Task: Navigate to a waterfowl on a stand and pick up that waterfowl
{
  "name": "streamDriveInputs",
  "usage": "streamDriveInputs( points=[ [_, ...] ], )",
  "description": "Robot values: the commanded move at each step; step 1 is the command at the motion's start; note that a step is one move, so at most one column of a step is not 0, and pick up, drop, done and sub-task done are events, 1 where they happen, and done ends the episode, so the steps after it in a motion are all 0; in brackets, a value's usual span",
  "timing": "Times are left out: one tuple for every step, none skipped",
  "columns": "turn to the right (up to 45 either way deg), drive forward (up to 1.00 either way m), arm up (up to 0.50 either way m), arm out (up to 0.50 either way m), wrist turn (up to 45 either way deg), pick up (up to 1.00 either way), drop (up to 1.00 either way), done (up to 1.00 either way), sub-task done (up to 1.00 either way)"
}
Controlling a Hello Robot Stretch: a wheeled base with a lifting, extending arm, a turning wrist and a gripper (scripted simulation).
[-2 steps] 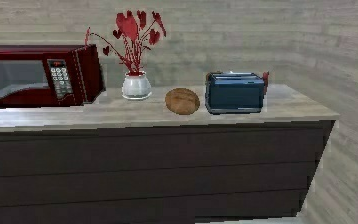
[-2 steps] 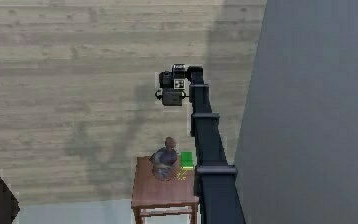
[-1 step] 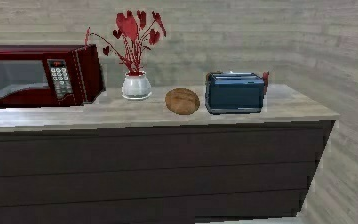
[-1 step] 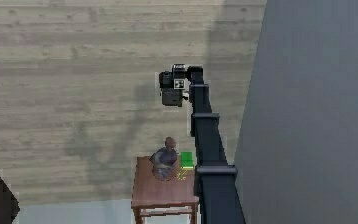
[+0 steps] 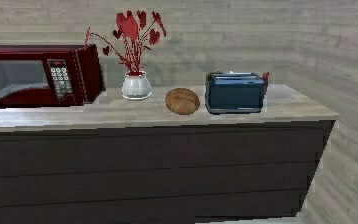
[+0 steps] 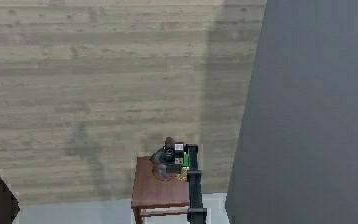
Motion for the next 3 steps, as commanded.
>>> streamDriveInputs(
  points=[
    [0.0,0.00,0.00,0.00,0.0,1.00,0.00,0.00,0.00],
    [0.0,0.00,0.10,0.00,0.0,0.00,0.00,0.00,0.00],
    [0.0,0.00,0.00,0.00,0.0,0.00,0.00,1.00,0.00]
  ],
)
